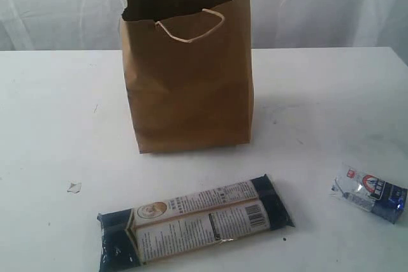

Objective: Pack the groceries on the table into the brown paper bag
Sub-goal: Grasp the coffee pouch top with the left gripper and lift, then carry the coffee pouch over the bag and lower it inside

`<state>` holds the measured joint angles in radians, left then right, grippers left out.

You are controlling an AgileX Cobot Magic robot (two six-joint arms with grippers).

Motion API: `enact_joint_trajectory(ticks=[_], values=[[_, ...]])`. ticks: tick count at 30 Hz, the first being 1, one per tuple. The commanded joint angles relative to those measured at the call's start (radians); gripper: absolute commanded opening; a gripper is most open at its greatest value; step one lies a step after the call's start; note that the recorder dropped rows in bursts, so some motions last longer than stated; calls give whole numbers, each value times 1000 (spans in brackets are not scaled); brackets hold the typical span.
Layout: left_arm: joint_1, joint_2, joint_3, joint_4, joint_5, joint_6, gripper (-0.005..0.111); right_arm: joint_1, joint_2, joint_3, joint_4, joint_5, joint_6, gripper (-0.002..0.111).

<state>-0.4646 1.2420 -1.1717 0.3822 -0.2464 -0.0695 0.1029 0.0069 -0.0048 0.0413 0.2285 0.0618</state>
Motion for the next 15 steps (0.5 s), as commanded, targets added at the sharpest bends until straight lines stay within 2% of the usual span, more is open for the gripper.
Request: enact_joint_trajectory(ticks=[1, 11, 15], values=[[-24, 14, -5, -3, -127, -14, 0, -4, -7, 5, -9, -7, 4, 0], [-40, 108, -36, -1, -117, -32, 0, -4, -7, 5, -9, -7, 4, 0], [-70, 139, -61, 16, -70, -44, 0, -4, -7, 5, -9, -7, 4, 0]])
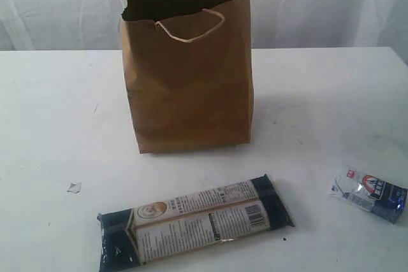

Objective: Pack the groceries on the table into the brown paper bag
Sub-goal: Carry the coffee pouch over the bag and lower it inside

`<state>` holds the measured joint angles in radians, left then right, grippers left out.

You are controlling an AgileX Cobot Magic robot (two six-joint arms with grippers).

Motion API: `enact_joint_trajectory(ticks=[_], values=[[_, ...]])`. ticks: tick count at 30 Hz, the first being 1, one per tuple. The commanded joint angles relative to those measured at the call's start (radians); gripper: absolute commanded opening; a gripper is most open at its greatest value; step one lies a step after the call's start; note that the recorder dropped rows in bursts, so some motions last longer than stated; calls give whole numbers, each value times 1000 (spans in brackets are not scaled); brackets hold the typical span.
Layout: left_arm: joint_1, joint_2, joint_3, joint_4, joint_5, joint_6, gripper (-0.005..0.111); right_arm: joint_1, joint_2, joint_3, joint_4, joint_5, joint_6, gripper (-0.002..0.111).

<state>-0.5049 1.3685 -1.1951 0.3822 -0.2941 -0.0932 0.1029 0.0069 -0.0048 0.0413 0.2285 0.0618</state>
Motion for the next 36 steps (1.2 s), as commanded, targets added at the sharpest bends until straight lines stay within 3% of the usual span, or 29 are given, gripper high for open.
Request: enact_joint_trajectory(ticks=[1, 21, 36], values=[[-36, 20, -44, 22, -8, -22, 0, -4, -7, 5, -9, -7, 4, 0], [-98, 63, -63, 23, 187, -42, 0, -4, -7, 5, -9, -7, 4, 0], [-125, 63, -65, 25, 149, -2, 0, -4, -7, 5, -7, -7, 4, 0]])
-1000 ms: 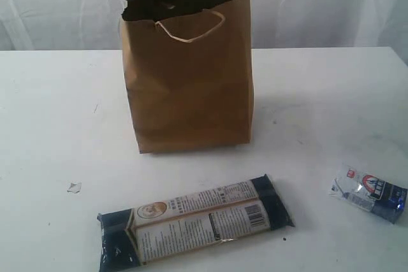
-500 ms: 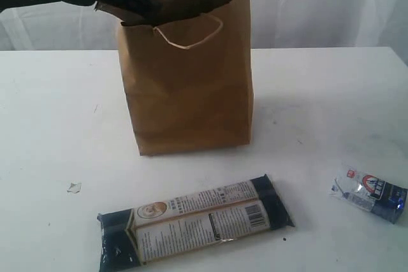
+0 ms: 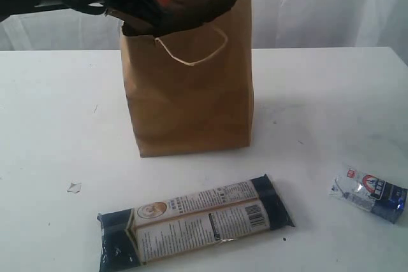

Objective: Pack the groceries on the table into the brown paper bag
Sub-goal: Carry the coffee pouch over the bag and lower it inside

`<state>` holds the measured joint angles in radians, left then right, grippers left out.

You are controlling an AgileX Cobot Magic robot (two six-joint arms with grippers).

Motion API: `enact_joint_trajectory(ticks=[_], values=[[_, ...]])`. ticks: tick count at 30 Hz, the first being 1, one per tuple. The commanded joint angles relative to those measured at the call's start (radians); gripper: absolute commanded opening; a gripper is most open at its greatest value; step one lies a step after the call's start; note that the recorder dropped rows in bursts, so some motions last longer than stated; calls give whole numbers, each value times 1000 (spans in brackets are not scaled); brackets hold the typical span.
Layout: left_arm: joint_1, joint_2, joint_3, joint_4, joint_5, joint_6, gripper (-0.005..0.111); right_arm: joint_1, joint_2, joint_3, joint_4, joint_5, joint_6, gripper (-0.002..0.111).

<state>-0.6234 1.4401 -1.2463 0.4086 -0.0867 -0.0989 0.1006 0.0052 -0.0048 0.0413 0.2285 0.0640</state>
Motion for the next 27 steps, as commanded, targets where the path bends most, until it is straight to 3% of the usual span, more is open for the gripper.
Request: enact_joint_trajectory(ticks=[1, 7, 21, 27], values=[[-6, -8, -21, 1, -61, 12, 0, -2, -5, 5, -7, -7, 2, 0], [-6, -8, -66, 17, -69, 37, 0, -2, -5, 5, -7, -7, 2, 0], [-28, -10, -70, 43, 97, 35, 0, -2, -5, 5, -9, -7, 2, 0], [-28, -10, -70, 43, 104, 37, 0, -2, -5, 5, -9, -7, 2, 0]])
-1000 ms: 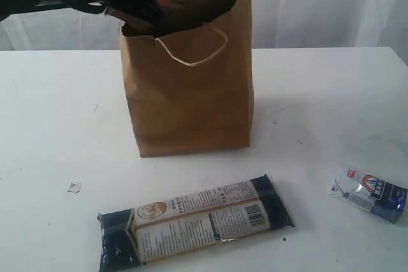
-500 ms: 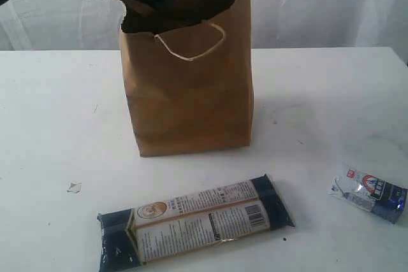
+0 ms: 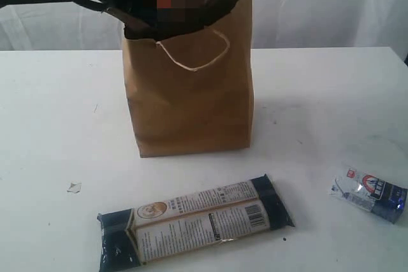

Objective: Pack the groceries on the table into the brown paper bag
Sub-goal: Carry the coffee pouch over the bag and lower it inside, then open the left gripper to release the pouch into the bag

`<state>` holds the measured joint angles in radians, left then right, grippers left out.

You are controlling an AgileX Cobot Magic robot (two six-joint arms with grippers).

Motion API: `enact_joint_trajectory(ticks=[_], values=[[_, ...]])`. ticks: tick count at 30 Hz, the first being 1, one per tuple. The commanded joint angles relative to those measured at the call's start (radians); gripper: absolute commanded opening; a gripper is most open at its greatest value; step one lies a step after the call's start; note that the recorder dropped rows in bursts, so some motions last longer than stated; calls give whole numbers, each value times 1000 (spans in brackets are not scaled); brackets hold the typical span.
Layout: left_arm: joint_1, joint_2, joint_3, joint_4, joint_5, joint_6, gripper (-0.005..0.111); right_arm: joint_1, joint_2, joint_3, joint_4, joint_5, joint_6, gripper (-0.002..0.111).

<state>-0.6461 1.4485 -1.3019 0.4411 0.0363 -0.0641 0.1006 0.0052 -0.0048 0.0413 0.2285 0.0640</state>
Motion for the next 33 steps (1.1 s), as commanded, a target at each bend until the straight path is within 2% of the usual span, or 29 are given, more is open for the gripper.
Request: enact_joint_trajectory(ticks=[1, 9, 14, 20, 26, 33], values=[[-5, -19, -14, 10, -19, 13, 0, -2, -5, 5, -9, -7, 2, 0], [-39, -17, -50, 95, -9, 73, 0, -2, -5, 5, -9, -7, 2, 0], [-42, -11, -63, 97, 15, 73, 0, -2, -5, 5, -9, -7, 2, 0], [-77, -11, -63, 106, 41, 73, 0, -2, -5, 5, -9, -7, 2, 0], [-77, -11, -55, 102, 87, 73, 0, -2, -5, 5, -9, -7, 2, 0], [-77, -5, -55, 102, 80, 91, 0, -2, -5, 5, -9, -5, 2, 0]])
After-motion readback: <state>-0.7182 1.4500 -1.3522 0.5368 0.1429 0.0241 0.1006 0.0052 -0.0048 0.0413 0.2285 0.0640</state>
